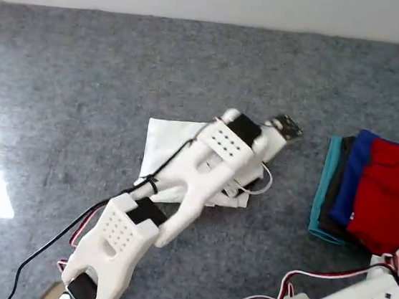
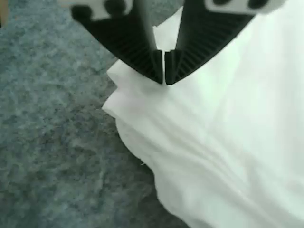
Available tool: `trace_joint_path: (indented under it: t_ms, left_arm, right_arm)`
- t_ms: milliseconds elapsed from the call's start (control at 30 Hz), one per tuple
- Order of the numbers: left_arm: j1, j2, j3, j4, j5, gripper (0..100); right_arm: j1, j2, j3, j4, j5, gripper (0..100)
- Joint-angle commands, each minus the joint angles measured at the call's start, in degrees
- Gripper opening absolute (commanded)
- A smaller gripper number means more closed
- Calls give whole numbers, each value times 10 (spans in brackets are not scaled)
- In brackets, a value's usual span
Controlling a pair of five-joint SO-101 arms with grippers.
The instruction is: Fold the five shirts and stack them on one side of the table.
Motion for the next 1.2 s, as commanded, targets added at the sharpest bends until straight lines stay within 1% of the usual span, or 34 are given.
trace_joint_path:
  t_ms: [0, 167, 300, 467, 533, 633, 700, 833, 933, 1000, 1100, 1167]
  left_arm:
    - [41, -26, 5, -22, 4, 15]
    - [90, -7, 2, -18, 4, 15]
    - [92, -33, -33, 8, 4, 15]
    - [71, -86, -104, 45, 4, 15]
    - [47, -124, -107, 45, 4, 15]
    - [-8, -188, -94, 45, 4, 15]
    - [-56, -240, -76, 45, 4, 15]
    - [-149, -371, -4, 45, 4, 15]
    - [-207, -469, 79, 45, 3, 15]
    - [-244, -525, 138, 45, 3, 15]
    - [-301, -591, 218, 44, 2, 17]
    - [-336, -627, 249, 44, 4, 18]
  right_arm:
    - [1, -4, -3, 21, 3, 12]
    - [4, -4, -3, 21, 4, 12]
    - [3, -4, -3, 21, 4, 12]
    - [-2, -4, -6, 21, 2, 12]
    - [-25, -4, -6, 21, 2, 12]
    - [-63, -4, -6, 21, 1, 12]
    - [-95, -4, -6, 21, -18, 12]
    - [-174, 2, -3, 22, -87, 12]
    - [-257, 2, 10, 22, -120, 12]
    - [-328, 2, 17, 21, -152, 12]
    - [-443, 3, 20, 7, -254, 35]
    - [-521, 4, 27, -13, -337, 95]
